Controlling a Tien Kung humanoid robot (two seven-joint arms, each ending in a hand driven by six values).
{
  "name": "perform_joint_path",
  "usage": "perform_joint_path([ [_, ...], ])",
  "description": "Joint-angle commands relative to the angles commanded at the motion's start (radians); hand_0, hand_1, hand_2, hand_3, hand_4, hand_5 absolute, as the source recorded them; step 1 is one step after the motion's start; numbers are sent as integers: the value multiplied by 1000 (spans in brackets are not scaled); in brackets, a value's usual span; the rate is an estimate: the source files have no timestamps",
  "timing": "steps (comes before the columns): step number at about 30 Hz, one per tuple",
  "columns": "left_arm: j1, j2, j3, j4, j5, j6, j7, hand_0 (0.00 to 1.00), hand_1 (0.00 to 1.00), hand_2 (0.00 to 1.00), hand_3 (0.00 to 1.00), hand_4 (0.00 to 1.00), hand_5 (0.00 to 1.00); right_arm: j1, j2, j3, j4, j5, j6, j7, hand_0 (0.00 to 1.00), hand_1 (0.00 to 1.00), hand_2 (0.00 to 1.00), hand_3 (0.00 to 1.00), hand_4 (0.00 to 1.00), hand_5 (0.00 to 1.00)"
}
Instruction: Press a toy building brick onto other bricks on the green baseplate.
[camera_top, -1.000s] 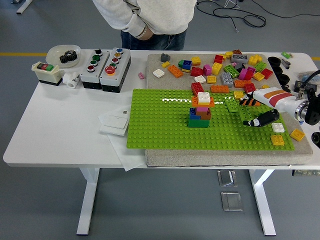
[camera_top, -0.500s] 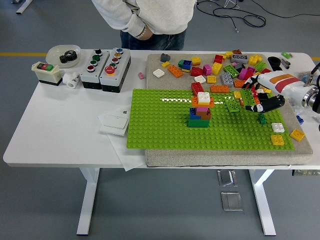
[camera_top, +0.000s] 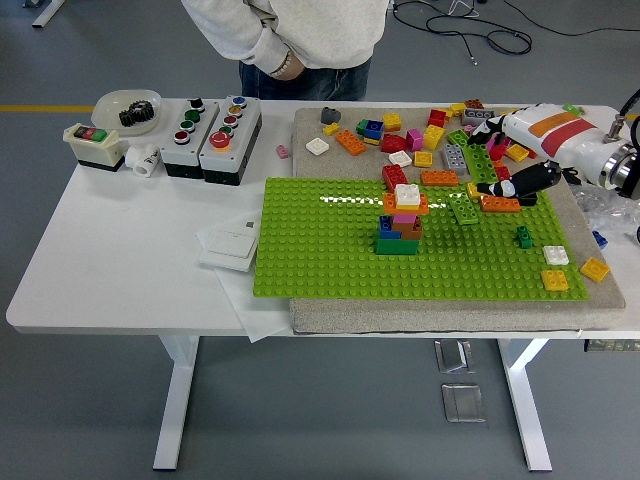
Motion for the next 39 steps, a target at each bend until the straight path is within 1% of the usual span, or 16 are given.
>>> perform_joint_path([
  [4, 0, 1, 0, 0, -1, 0, 0, 877, 841, 836, 642, 720, 650, 25, 4, -22, 32, 12, 16, -11, 684, 605, 630, 542, 766, 288],
  [9, 1, 3, -2, 0, -1, 1, -1, 876, 841, 836, 642, 720, 650, 76, 7, -62, 68, 80, 77, -58, 684, 607, 632, 542, 768, 294],
  [10, 1, 3, -2, 0, -1, 1, -1, 876, 841, 836, 642, 720, 650, 79, 7, -64, 70, 85, 81, -61, 684, 607, 632, 542, 768, 294],
  [12, 1, 6, -1, 0, -1, 1, -2, 876, 841, 836, 642, 720, 650, 102, 10, -81, 80, 118, 111, -94, 684, 607, 632, 542, 768, 294],
  [14, 2, 8, -4, 0, 0, 2, -1, 877, 841, 835, 642, 720, 649, 121, 15, -97, 92, 158, 151, -136, 684, 608, 634, 545, 775, 296],
  [17, 3, 9, -3, 0, -1, 2, -1, 877, 841, 835, 642, 720, 649, 133, 20, -107, 100, 180, 184, -173, 684, 608, 634, 545, 775, 296],
  [18, 3, 10, -3, 0, -1, 2, -1, 877, 841, 835, 642, 720, 649, 138, 24, -113, 106, 188, 204, -196, 684, 608, 634, 545, 775, 296],
  [21, 4, 12, -3, 0, -1, 3, 0, 877, 841, 835, 642, 720, 649, 146, 36, -125, 114, 183, 233, -237, 685, 605, 634, 549, 776, 302],
  [23, 4, 12, -3, 0, -1, 3, 1, 877, 841, 835, 642, 720, 649, 148, 41, -129, 118, 178, 239, -249, 685, 605, 634, 549, 776, 302],
  [30, 3, 14, 0, 0, -4, 4, 2, 880, 841, 836, 642, 721, 648, 146, 77, -133, 119, 151, 247, -299, 685, 608, 637, 551, 784, 309],
  [37, 4, 14, 0, 0, -5, 4, 3, 882, 842, 836, 642, 722, 648, 148, 91, -136, 119, 150, 262, -338, 684, 611, 646, 555, 798, 315],
  [39, 5, 15, 3, 0, -7, 4, 2, 883, 842, 836, 641, 721, 647, 147, 94, -136, 120, 154, 266, -350, 679, 617, 653, 561, 812, 329],
])
